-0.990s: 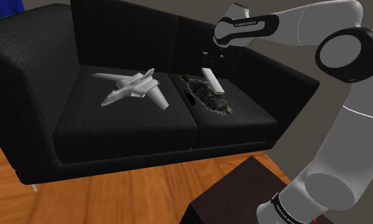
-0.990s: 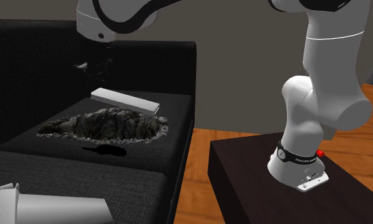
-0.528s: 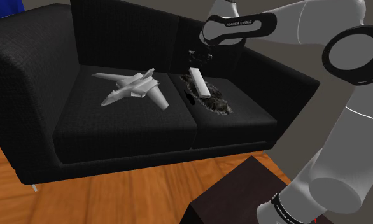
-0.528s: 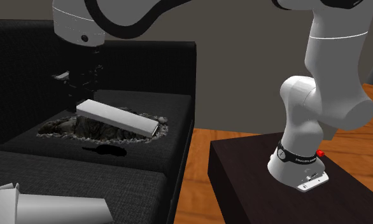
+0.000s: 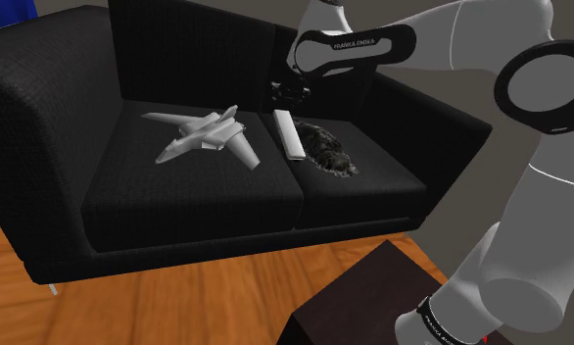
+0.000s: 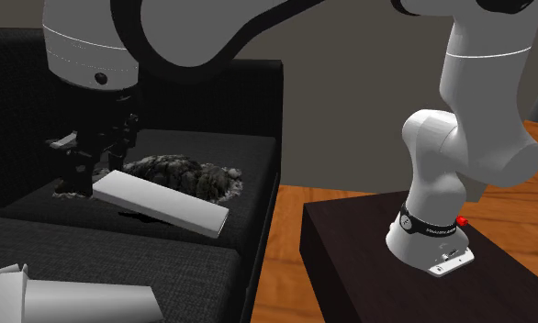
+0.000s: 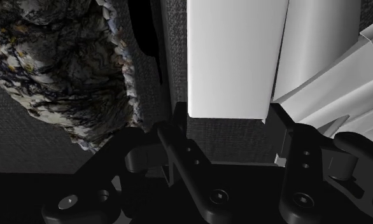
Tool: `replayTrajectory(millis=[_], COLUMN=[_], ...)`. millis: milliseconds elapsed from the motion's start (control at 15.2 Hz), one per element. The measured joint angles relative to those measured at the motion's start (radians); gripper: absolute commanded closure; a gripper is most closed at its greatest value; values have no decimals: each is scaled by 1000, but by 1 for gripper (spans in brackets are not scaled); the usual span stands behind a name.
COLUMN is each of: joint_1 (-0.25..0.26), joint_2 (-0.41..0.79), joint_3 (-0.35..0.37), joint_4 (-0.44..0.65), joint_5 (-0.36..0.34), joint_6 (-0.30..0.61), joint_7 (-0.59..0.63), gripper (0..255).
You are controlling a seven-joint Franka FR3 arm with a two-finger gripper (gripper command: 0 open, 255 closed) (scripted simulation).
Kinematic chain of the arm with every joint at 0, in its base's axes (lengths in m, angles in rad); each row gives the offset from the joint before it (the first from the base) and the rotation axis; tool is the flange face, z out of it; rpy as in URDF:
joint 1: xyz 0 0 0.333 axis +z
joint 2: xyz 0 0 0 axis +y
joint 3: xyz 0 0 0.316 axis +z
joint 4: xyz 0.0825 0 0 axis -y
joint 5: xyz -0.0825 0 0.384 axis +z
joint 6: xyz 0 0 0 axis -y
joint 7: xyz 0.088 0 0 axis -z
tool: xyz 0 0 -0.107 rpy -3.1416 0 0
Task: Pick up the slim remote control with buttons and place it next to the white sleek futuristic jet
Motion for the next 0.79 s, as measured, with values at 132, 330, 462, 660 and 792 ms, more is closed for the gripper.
replayTrajectory(millis=[132,330,462,660,792], joint_1=[1,2,2,2,1], joint_2=[11,21,26,39,51], joint_3=[0,0,-1,-1,-2], joint_4=[-11,-35,-59,-83,-94], joint_5=[-2,-5,-7,-9,-11], joint_6=[22,56,83,120,144], joint_7=[6,12,16,21,24], gripper=[255,255,255,255,255])
